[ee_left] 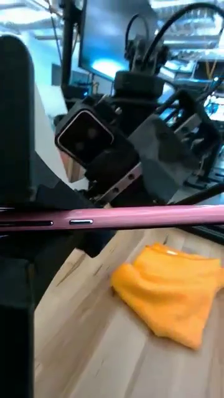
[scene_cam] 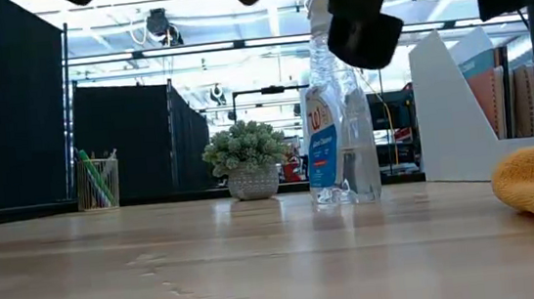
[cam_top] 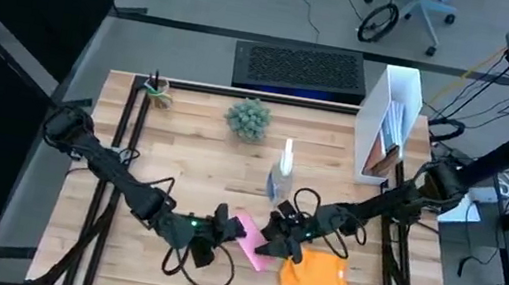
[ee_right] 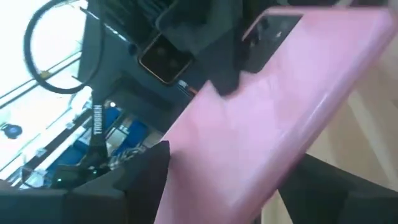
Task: Apply microfiber cloth
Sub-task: Spray cleaner from the bottle onto the cellphone
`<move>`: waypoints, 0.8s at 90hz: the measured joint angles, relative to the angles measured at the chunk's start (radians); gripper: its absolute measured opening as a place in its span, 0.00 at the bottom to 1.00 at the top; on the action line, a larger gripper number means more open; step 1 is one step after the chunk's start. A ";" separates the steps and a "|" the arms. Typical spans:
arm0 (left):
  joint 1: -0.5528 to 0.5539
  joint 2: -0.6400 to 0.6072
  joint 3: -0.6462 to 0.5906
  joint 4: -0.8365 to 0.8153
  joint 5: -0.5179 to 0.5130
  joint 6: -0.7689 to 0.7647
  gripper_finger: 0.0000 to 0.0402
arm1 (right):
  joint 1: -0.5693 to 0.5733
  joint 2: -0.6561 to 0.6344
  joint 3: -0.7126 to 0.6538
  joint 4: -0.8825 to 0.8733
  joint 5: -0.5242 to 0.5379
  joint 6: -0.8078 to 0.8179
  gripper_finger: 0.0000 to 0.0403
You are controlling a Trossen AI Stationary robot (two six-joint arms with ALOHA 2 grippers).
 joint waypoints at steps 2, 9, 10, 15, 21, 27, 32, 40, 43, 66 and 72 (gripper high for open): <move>0.000 0.000 0.000 0.000 0.000 0.008 0.05 | -0.002 0.002 0.000 0.005 -0.002 0.001 0.56; 0.003 -0.001 0.000 0.001 -0.002 0.036 0.07 | -0.005 0.004 0.000 0.011 -0.001 -0.001 0.48; 0.004 -0.001 0.000 0.002 -0.001 0.041 0.07 | -0.005 0.004 0.000 0.013 0.000 -0.003 0.47; 0.009 -0.001 0.000 0.002 0.003 0.065 0.09 | -0.005 0.004 0.000 0.019 0.002 -0.026 0.41; 0.017 -0.002 0.000 0.001 0.005 0.067 0.12 | -0.006 0.004 0.000 0.025 0.005 -0.050 0.33; 0.023 -0.002 0.000 0.000 0.005 0.068 0.14 | -0.005 0.004 0.000 0.024 0.006 -0.062 0.27; 0.025 -0.002 0.000 -0.001 0.004 0.069 0.15 | -0.006 0.004 0.000 0.024 0.006 -0.070 0.21; 0.017 -0.002 0.000 -0.001 -0.021 0.083 0.17 | -0.006 0.004 0.000 0.023 0.009 -0.068 0.13; 0.012 -0.001 0.000 -0.002 -0.037 0.092 0.18 | -0.006 0.004 0.000 0.023 0.009 -0.067 0.11; -0.054 -0.005 0.000 0.002 -0.235 0.133 0.23 | -0.009 0.003 0.005 0.023 0.030 -0.052 0.06; -0.078 -0.005 0.000 0.004 -0.282 0.138 0.23 | -0.010 0.003 0.006 0.024 0.029 -0.045 0.05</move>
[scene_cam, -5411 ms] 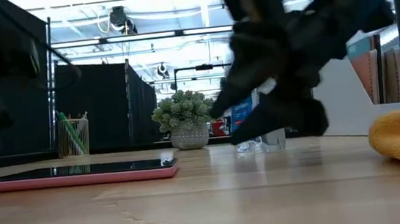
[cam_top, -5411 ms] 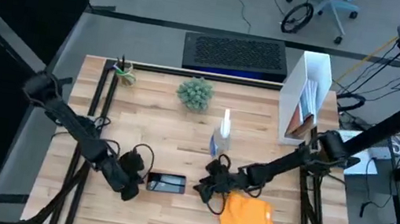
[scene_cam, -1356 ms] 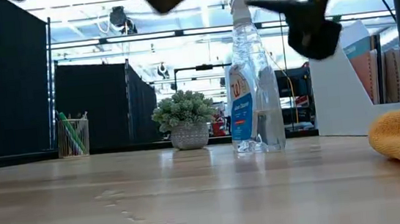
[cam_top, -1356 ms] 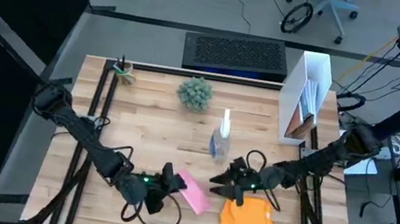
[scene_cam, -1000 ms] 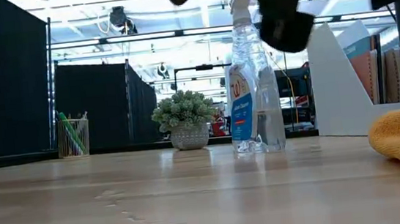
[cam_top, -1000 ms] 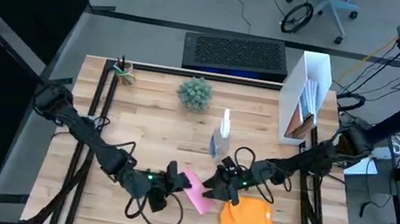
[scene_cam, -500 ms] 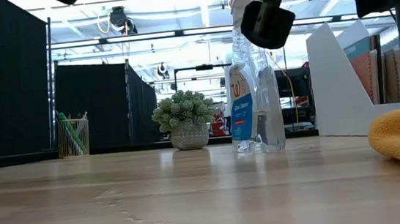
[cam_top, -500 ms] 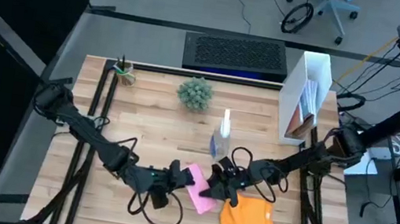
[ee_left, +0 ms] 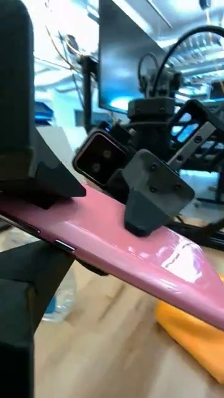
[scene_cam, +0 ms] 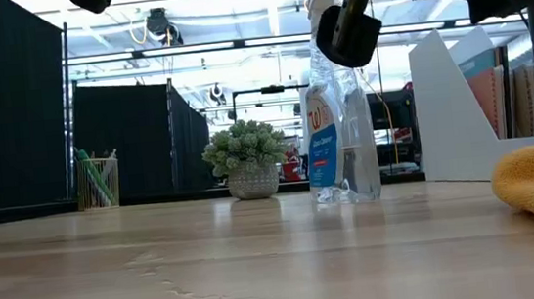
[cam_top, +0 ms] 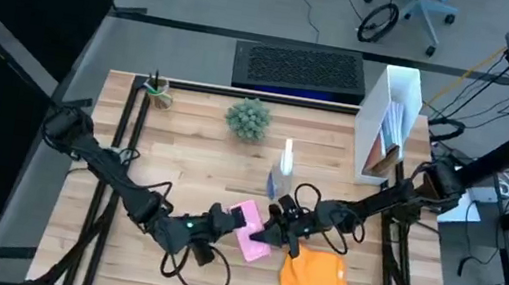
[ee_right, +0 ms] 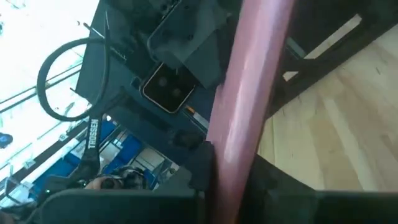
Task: Apply microfiber cloth
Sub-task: Spray cleaner from the bottle onto the cellphone
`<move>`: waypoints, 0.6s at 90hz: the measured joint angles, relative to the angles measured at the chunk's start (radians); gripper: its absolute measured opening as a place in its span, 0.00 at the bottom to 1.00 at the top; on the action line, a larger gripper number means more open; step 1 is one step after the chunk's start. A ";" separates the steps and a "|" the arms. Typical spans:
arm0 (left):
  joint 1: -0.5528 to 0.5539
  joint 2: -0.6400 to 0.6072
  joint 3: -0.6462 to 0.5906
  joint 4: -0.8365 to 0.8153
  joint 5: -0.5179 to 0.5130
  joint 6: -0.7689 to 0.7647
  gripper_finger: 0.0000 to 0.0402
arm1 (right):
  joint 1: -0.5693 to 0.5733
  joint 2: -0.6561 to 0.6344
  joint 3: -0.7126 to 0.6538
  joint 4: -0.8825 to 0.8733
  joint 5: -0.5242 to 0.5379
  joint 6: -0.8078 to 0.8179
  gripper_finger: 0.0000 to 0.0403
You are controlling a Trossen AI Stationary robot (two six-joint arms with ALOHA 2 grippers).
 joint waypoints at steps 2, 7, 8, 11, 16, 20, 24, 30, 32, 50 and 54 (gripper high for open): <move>-0.008 0.000 0.000 -0.002 -0.016 0.000 0.23 | 0.000 0.000 0.000 0.000 -0.001 0.005 0.05; -0.028 -0.001 0.000 -0.006 -0.047 -0.001 0.23 | -0.001 0.000 -0.002 0.000 -0.008 0.012 0.05; -0.031 -0.001 0.000 -0.006 -0.052 -0.002 0.23 | -0.003 -0.001 -0.002 -0.001 -0.011 0.013 0.05; -0.042 -0.002 0.000 -0.007 -0.074 0.001 0.23 | -0.006 -0.004 -0.004 -0.001 -0.021 0.018 0.05; -0.058 -0.005 0.000 -0.009 -0.108 0.030 0.23 | -0.007 -0.008 -0.005 -0.001 -0.027 0.031 0.05; -0.070 -0.006 0.000 -0.009 -0.127 0.062 0.23 | -0.008 -0.012 -0.005 -0.001 -0.032 0.044 0.05; -0.078 -0.006 0.000 -0.008 -0.144 0.085 0.23 | -0.012 -0.017 -0.005 -0.001 -0.035 0.055 0.05; -0.088 -0.006 -0.001 -0.010 -0.187 0.094 0.23 | -0.014 -0.027 -0.005 -0.005 -0.033 0.057 0.05; -0.091 -0.006 -0.001 -0.010 -0.205 0.088 0.23 | -0.015 -0.029 -0.005 -0.005 -0.031 0.056 0.05; -0.118 -0.005 -0.002 -0.011 -0.307 -0.099 0.23 | -0.013 -0.067 -0.005 0.015 -0.027 0.011 0.05; -0.124 -0.005 -0.002 -0.010 -0.323 -0.173 0.23 | -0.014 -0.079 -0.005 0.010 -0.024 -0.006 0.05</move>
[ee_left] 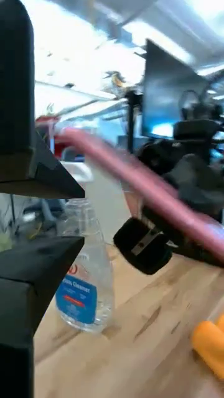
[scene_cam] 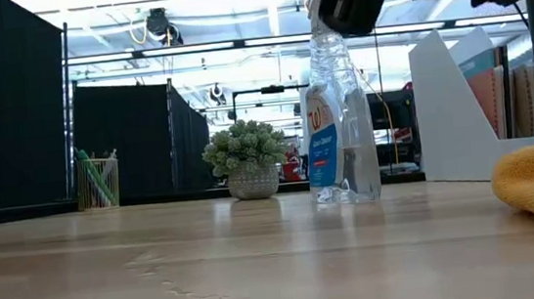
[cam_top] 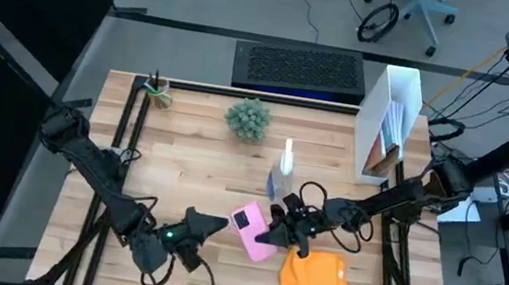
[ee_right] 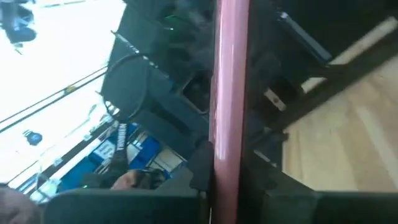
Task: Apply microfiber cloth
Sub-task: Spray cleaner from the bottle onto the cellphone
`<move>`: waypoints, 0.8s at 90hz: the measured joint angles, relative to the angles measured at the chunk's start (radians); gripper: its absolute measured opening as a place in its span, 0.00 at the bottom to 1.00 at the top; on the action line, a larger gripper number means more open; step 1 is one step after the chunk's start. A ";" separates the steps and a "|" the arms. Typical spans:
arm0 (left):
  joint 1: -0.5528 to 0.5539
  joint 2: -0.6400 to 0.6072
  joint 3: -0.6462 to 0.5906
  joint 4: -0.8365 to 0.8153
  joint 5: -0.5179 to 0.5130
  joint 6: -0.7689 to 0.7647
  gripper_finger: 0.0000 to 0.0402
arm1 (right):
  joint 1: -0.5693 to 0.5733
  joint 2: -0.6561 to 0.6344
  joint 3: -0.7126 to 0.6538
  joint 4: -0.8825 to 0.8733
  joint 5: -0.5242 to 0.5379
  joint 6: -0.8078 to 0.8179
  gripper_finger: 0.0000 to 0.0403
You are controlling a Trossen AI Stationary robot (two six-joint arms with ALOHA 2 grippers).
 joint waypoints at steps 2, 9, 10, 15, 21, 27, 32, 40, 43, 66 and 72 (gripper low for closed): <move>-0.002 0.000 0.000 0.000 -0.007 -0.044 0.23 | 0.000 -0.006 0.000 -0.002 0.004 -0.012 0.05; -0.006 0.000 0.000 0.002 -0.021 -0.255 0.23 | 0.000 -0.033 0.000 0.000 0.024 -0.081 0.05; -0.006 0.000 0.000 0.003 -0.020 -0.291 0.23 | 0.000 -0.037 0.000 -0.001 0.029 -0.095 0.05; 0.001 -0.001 0.000 0.003 -0.007 -0.468 0.23 | 0.000 -0.058 0.000 0.007 0.059 -0.177 0.05; 0.023 -0.002 0.000 0.005 0.046 -0.677 0.23 | 0.000 -0.081 0.000 0.009 0.089 -0.301 0.05; 0.050 -0.003 0.000 0.008 0.126 -0.859 0.23 | 0.000 -0.092 0.000 0.002 0.117 -0.437 0.05; 0.073 -0.002 0.000 0.025 0.180 -0.987 0.23 | 0.000 -0.096 0.000 -0.014 0.139 -0.555 0.05; 0.105 -0.003 0.000 0.080 0.261 -1.119 0.23 | 0.000 -0.096 0.000 -0.033 0.167 -0.697 0.05; 0.114 -0.003 0.000 0.096 0.286 -1.144 0.23 | 0.000 -0.096 0.000 -0.033 0.168 -0.731 0.05; 0.164 -0.003 0.000 0.196 0.359 -1.165 0.23 | -0.005 -0.096 0.000 -0.025 0.169 -0.847 0.05; 0.184 -0.003 0.000 0.197 0.379 -1.167 0.23 | -0.005 -0.096 0.000 -0.020 0.169 -0.853 0.05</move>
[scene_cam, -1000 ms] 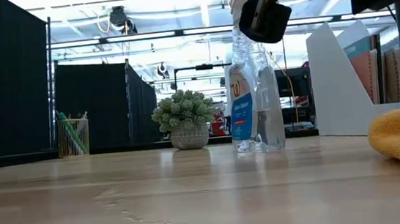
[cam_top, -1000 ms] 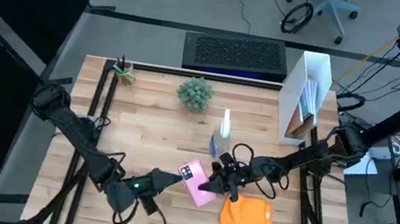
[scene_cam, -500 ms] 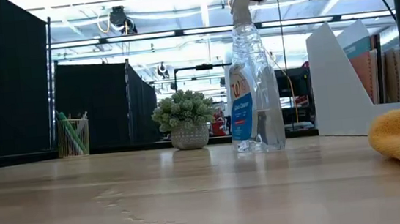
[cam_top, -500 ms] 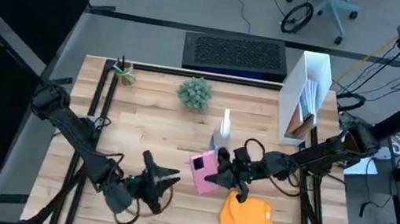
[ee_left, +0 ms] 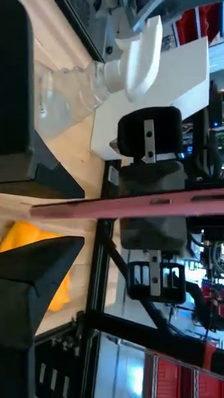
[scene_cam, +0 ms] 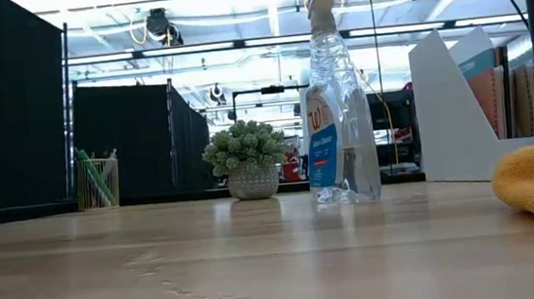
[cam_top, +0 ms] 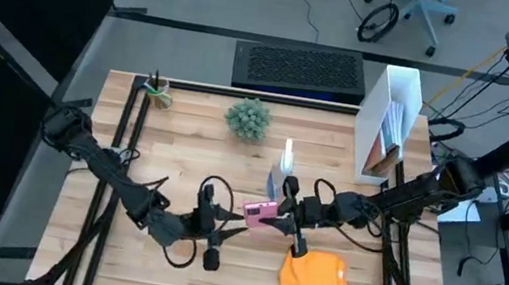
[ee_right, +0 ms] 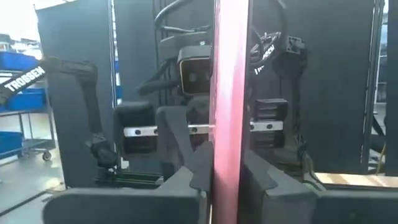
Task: Apply microfiber cloth
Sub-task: Spray cleaner from the bottle onto the cellphone
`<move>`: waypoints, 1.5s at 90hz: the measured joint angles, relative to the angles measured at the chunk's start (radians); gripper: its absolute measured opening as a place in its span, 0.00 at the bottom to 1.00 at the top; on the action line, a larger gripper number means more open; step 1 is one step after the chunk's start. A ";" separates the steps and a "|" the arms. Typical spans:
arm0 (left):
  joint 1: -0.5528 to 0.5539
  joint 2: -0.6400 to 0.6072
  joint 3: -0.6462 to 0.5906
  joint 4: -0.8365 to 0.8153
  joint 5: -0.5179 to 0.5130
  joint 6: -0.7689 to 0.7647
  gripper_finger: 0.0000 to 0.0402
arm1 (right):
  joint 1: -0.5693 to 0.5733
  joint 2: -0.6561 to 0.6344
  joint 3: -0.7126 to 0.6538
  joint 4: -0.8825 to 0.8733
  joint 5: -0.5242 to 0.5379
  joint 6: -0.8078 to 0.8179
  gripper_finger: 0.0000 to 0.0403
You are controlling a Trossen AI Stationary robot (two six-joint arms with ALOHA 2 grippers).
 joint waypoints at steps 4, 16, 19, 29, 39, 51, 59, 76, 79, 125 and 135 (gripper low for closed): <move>0.015 0.001 0.000 0.000 0.010 -0.008 0.23 | 0.000 0.000 0.000 0.009 0.000 -0.012 0.05; 0.066 0.028 0.000 0.054 0.122 -0.018 0.23 | 0.000 0.003 0.000 0.011 -0.002 -0.017 0.05; 0.081 0.041 0.000 0.076 0.151 -0.017 0.23 | 0.000 0.007 0.000 0.011 -0.004 -0.017 0.05; 0.113 0.074 0.000 0.113 0.184 0.008 0.23 | 0.000 0.011 0.000 0.007 -0.001 -0.017 0.05; 0.133 0.093 0.000 0.169 0.188 0.054 0.22 | -0.001 0.011 0.000 0.002 0.005 -0.015 0.05; 0.137 0.094 0.000 0.176 0.192 0.119 0.06 | -0.002 0.011 0.000 -0.015 0.008 -0.017 0.05; 0.136 0.089 0.000 0.166 0.190 0.144 0.04 | -0.003 0.010 0.001 -0.033 0.007 -0.029 0.05; 0.136 0.047 0.000 0.068 0.175 0.163 0.02 | -0.005 -0.064 0.000 -0.209 0.018 -0.039 0.21; 0.136 0.031 0.000 0.049 0.171 0.163 0.02 | -0.003 -0.096 0.000 -0.260 0.021 -0.036 0.26; 0.389 -0.176 -0.154 -0.177 0.283 0.103 0.02 | -0.071 -0.561 -0.001 -1.246 0.317 0.072 0.77; 0.466 -0.122 -0.169 -0.142 0.368 0.083 0.02 | -0.160 -0.544 -0.027 -1.266 0.247 0.052 0.77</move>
